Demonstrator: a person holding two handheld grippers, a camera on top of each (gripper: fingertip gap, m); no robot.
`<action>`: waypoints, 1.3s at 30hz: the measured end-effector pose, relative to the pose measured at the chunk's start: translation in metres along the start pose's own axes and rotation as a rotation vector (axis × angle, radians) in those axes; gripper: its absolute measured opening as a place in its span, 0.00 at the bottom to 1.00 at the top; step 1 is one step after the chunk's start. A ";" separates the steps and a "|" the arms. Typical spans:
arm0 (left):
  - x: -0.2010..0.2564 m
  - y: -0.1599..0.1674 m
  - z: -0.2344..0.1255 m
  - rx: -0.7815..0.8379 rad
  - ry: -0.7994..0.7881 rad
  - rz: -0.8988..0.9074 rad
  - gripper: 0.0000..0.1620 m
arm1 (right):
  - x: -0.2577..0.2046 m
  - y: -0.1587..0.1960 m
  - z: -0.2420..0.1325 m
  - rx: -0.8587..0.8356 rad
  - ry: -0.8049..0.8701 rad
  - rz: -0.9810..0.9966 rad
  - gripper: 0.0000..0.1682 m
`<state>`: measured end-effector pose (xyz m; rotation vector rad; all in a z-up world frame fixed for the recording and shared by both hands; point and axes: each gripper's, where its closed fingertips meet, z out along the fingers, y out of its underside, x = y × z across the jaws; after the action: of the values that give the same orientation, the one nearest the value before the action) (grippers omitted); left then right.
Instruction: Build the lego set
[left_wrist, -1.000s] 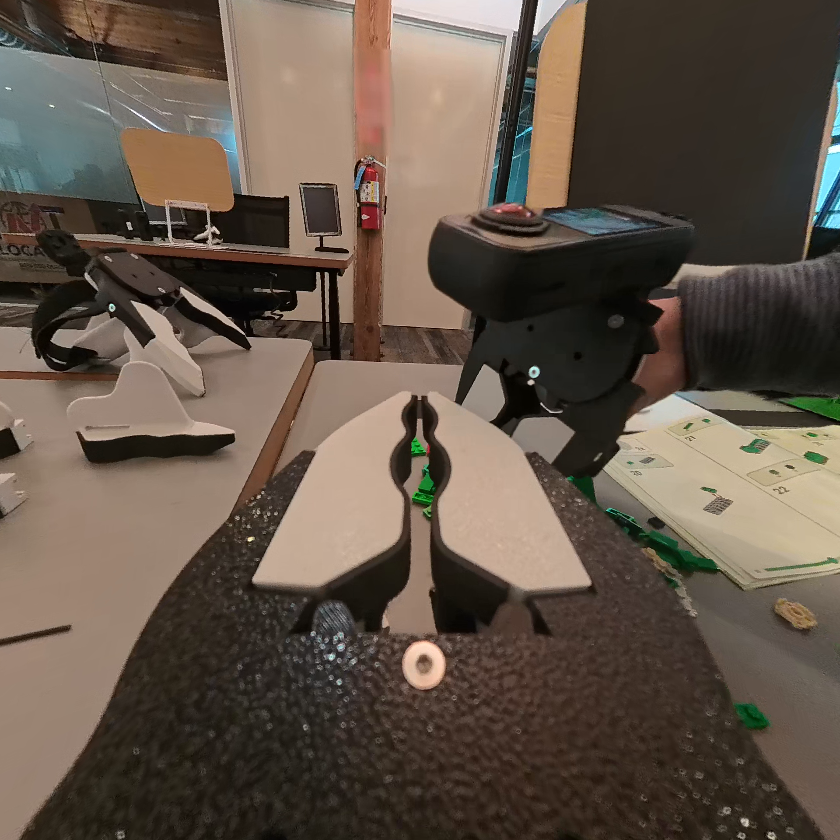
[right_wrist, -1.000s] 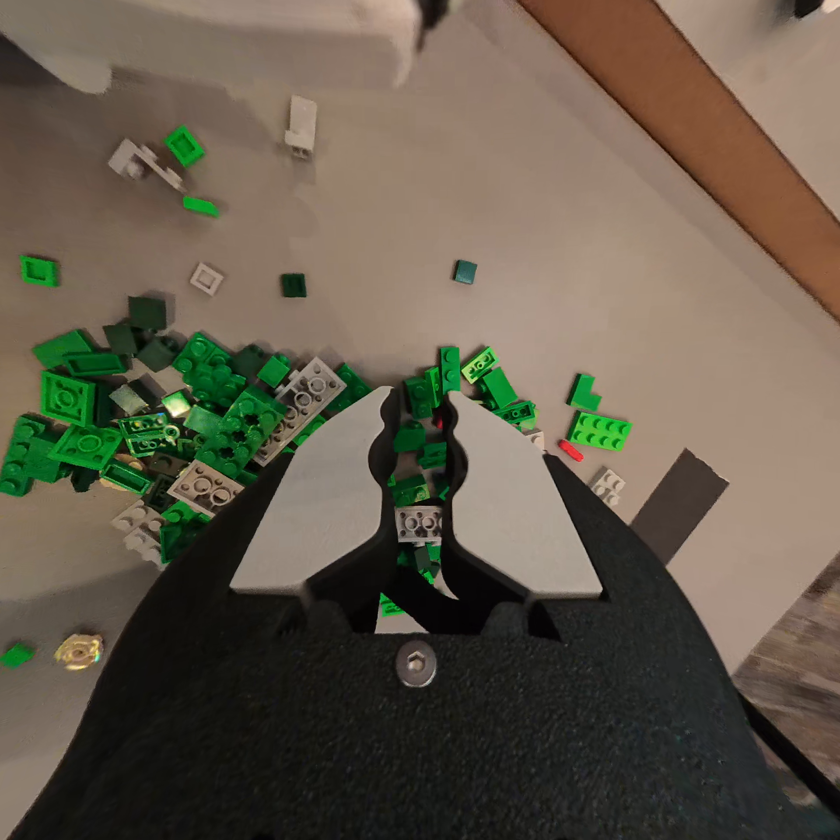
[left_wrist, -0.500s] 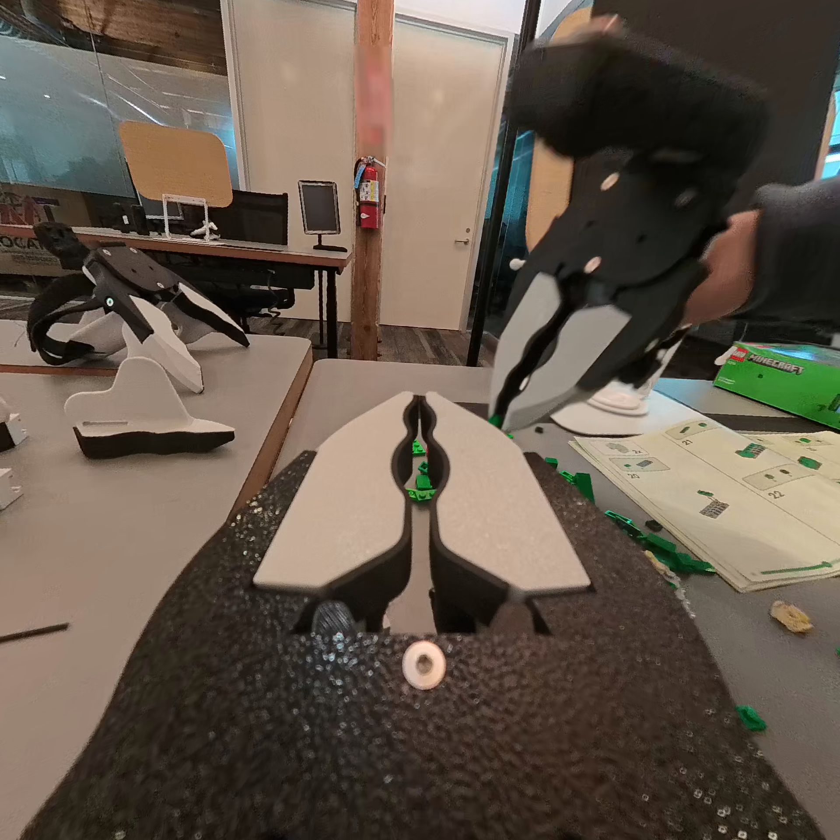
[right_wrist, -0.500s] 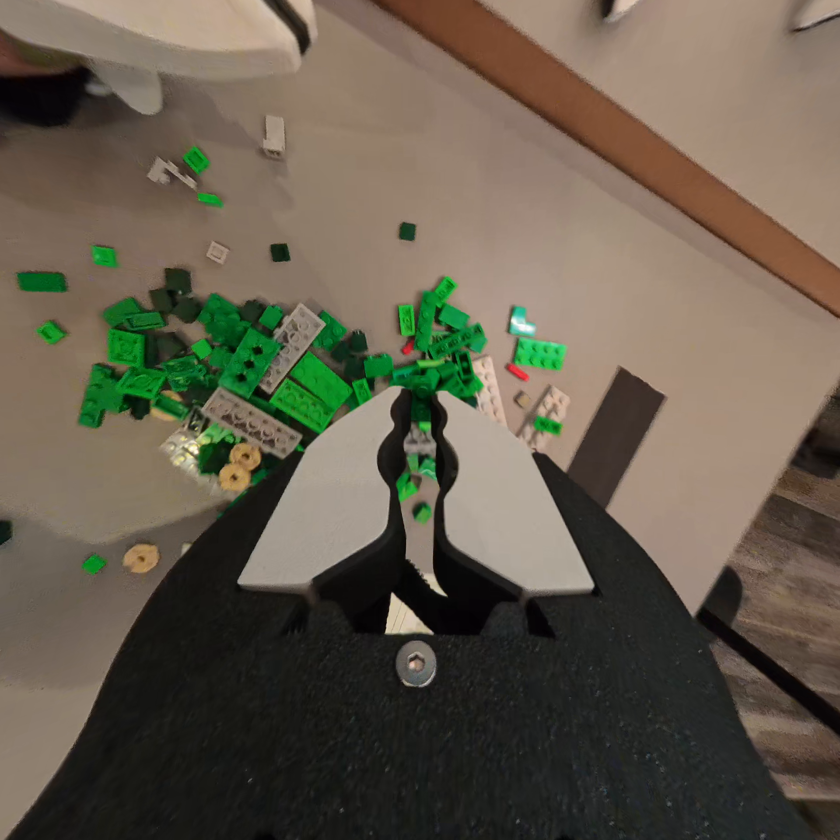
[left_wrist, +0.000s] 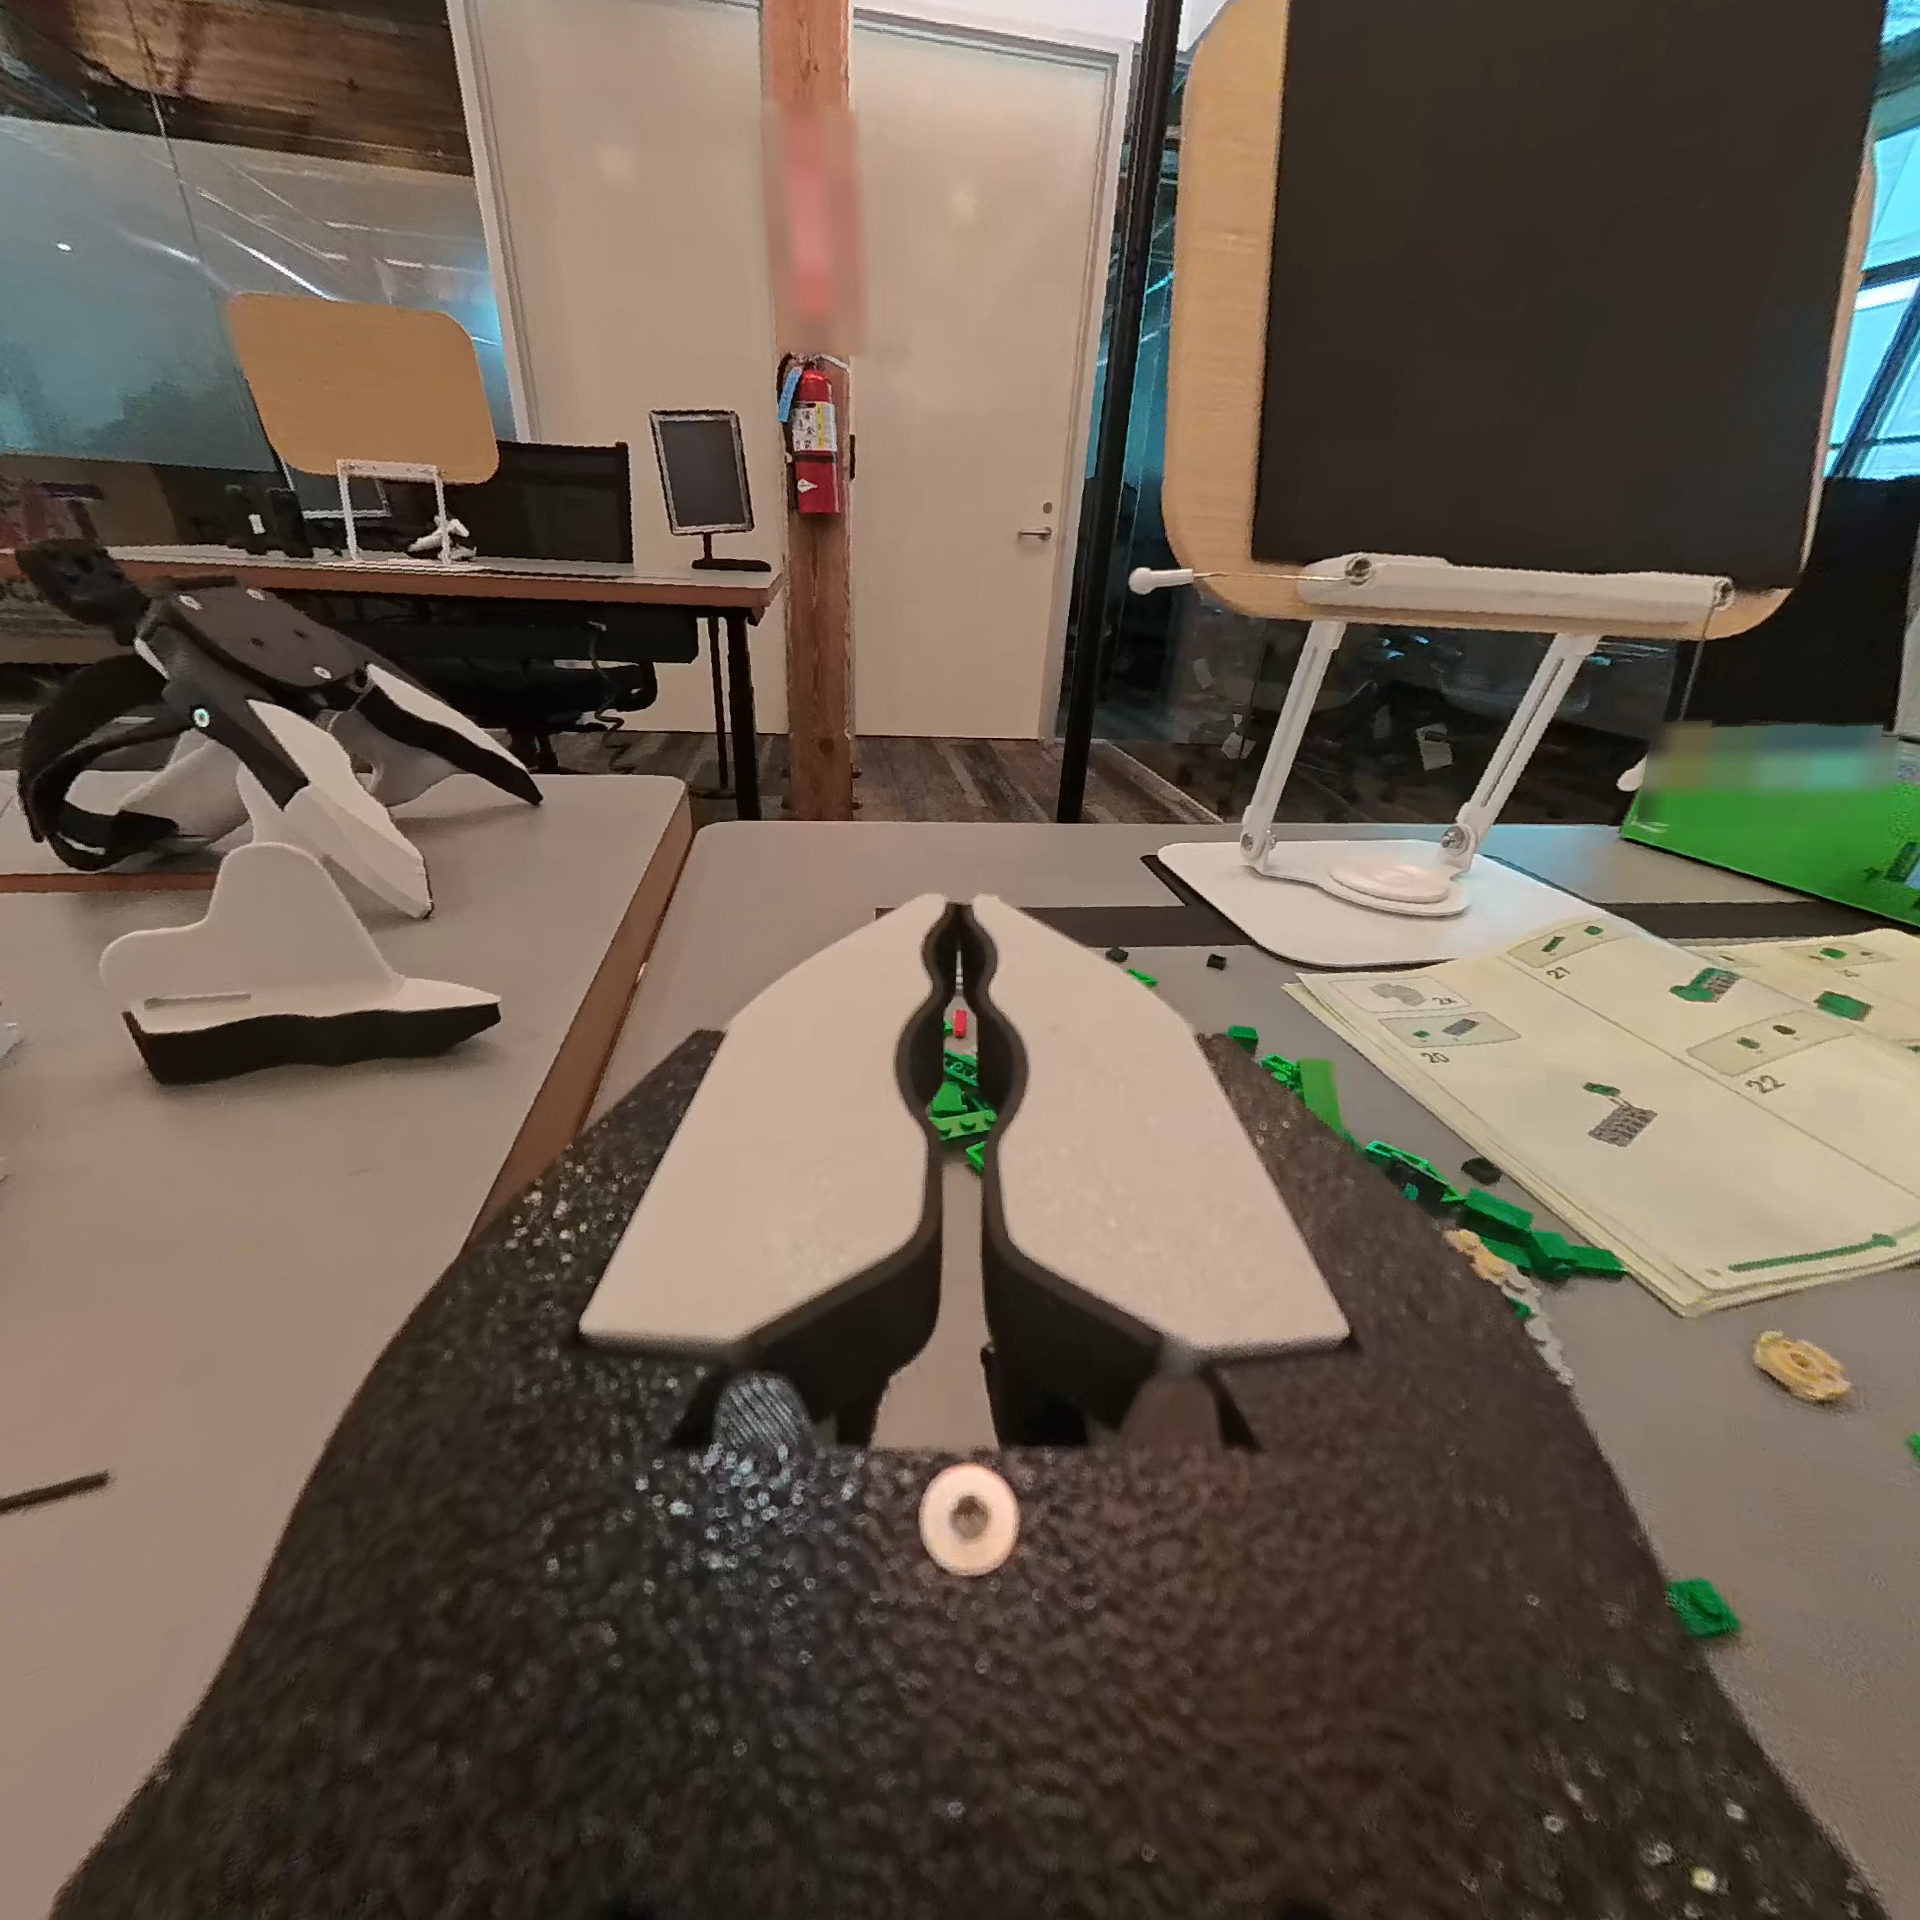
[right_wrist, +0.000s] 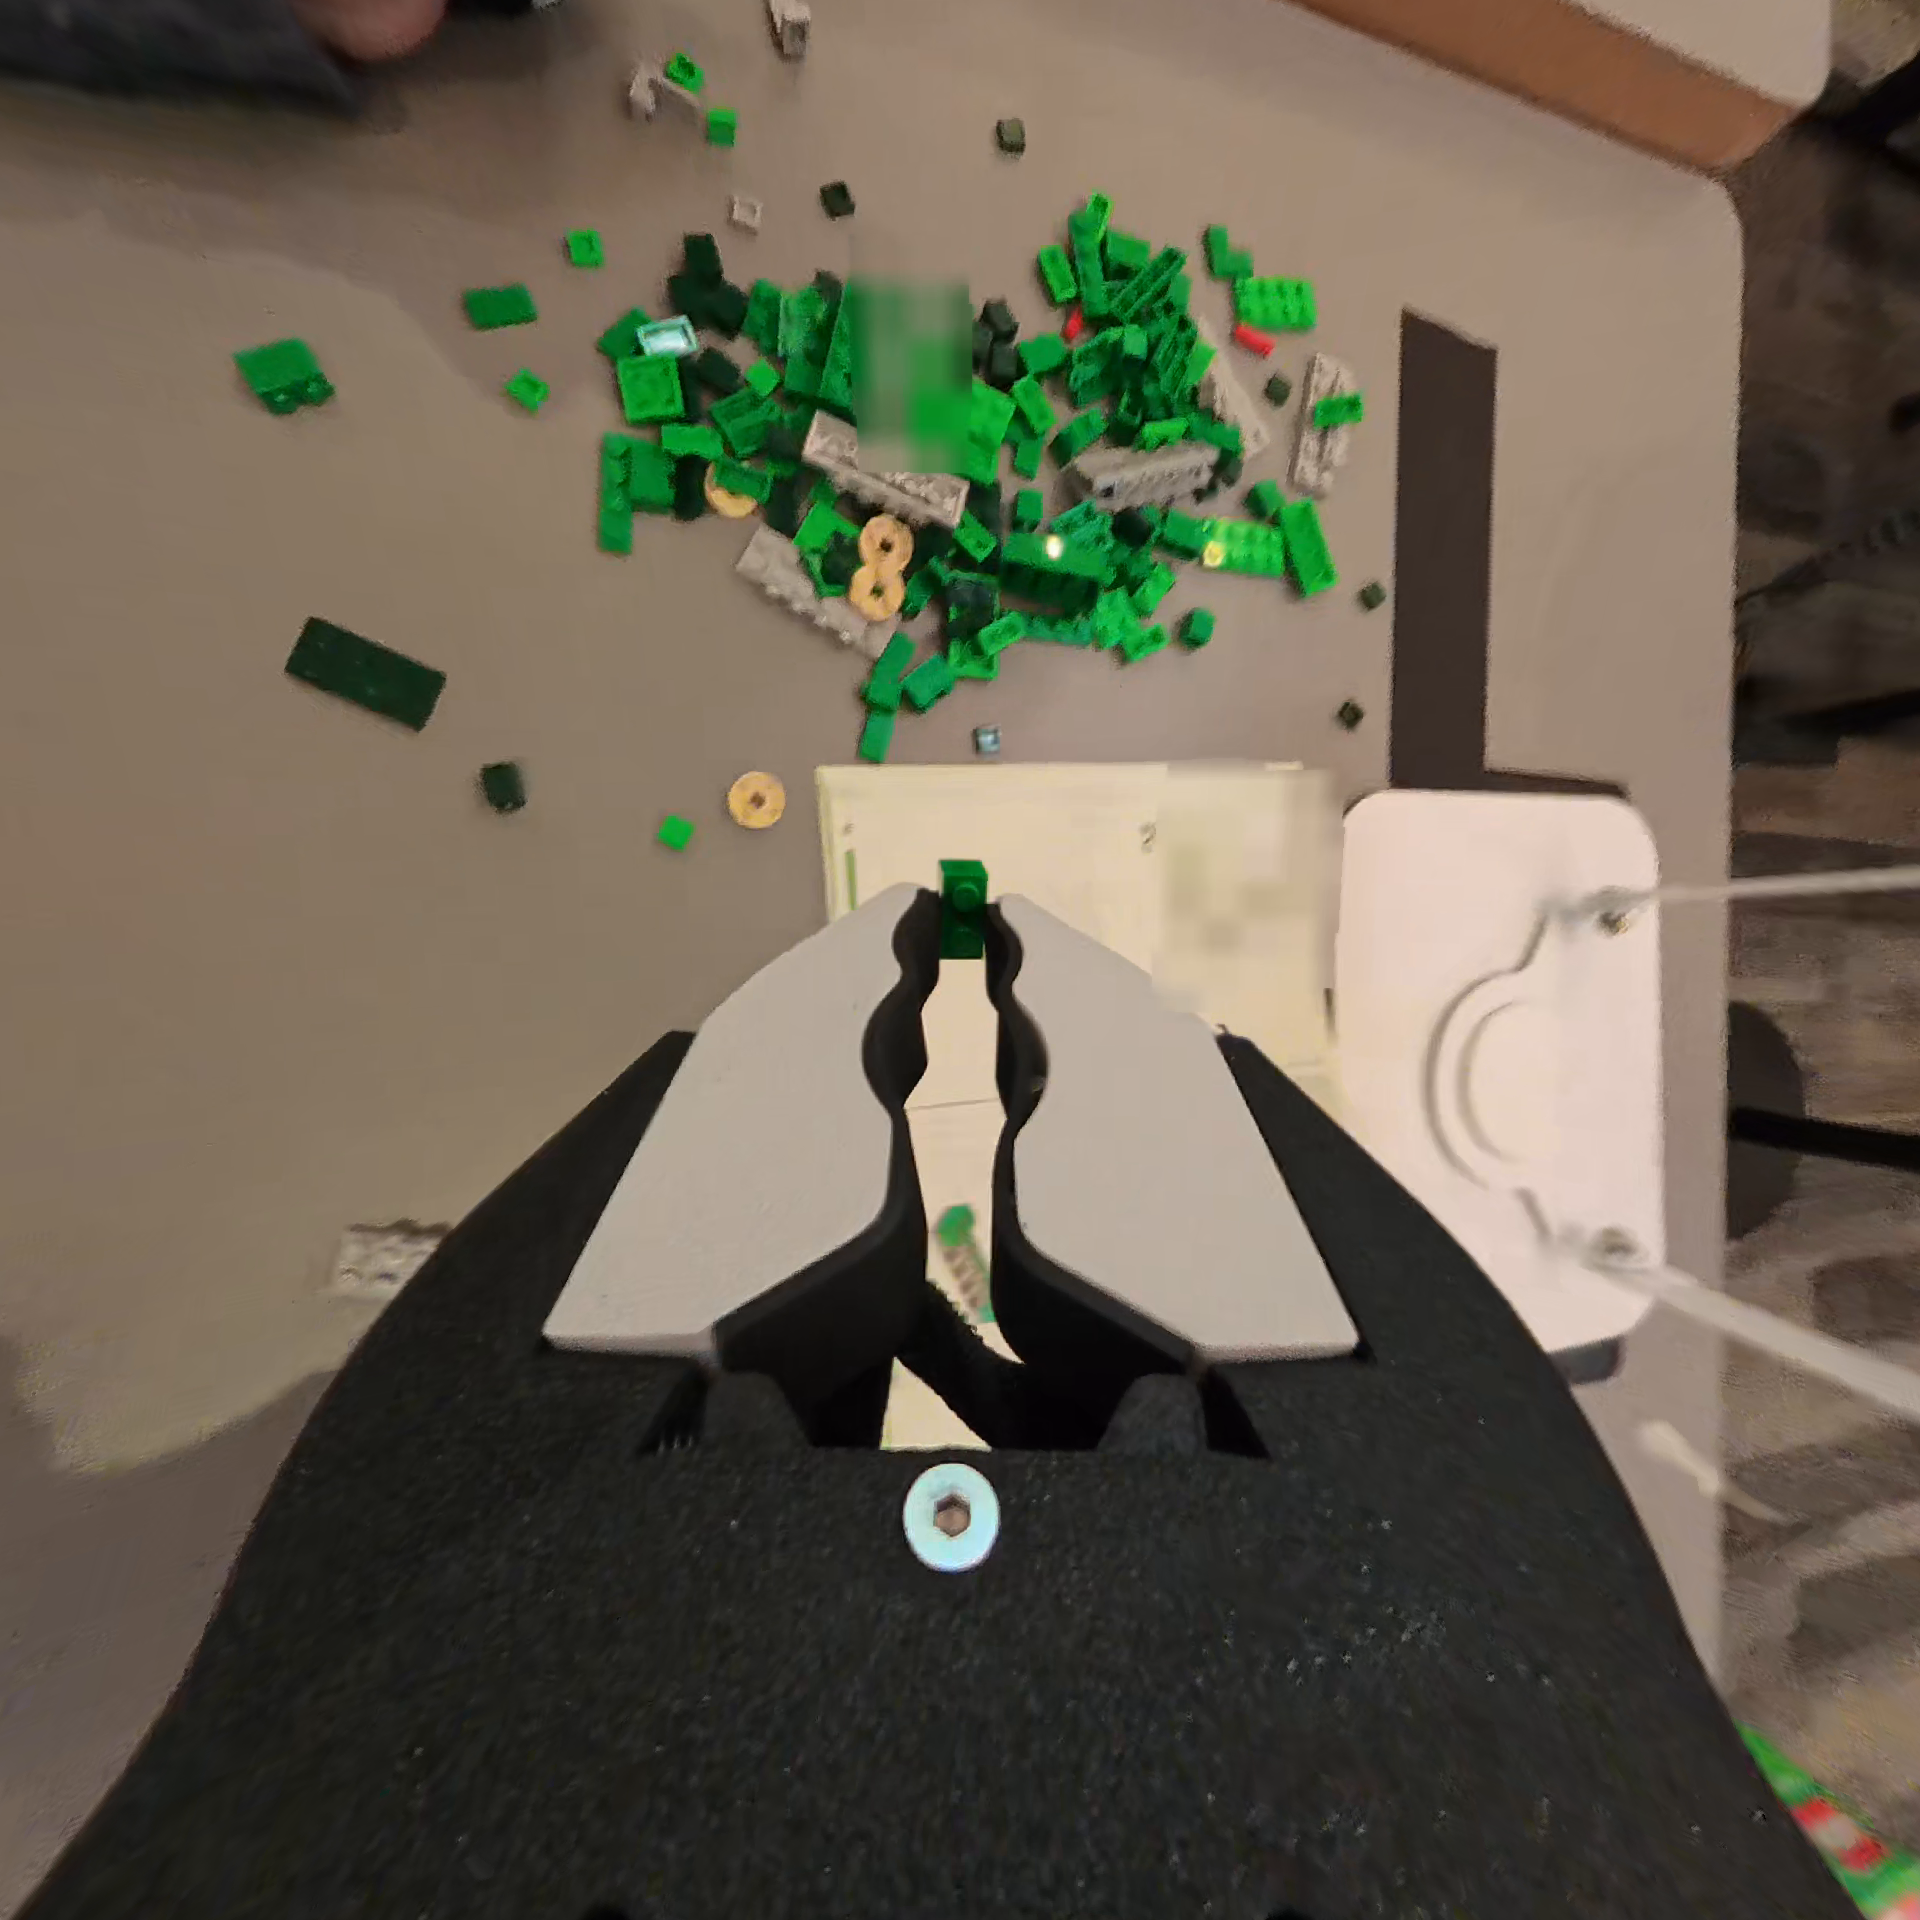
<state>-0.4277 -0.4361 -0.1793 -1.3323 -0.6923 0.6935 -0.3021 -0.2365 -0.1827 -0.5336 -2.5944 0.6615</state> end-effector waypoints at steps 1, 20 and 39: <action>0.001 0.000 0.000 -0.003 0.002 0.011 0.00 | -0.006 0.008 0.001 0.005 0.010 0.017 0.05; 0.008 0.002 0.002 -0.014 0.018 0.060 0.00 | -0.056 0.008 -0.005 0.573 -0.342 0.540 0.04; 0.002 0.000 0.000 0.004 0.010 0.011 0.00 | -0.095 -0.028 0.110 -0.133 -0.280 -0.234 0.05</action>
<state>-0.4263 -0.4341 -0.1787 -1.3358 -0.6758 0.6960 -0.2814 -0.3419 -0.2845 -0.1792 -2.9183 0.5188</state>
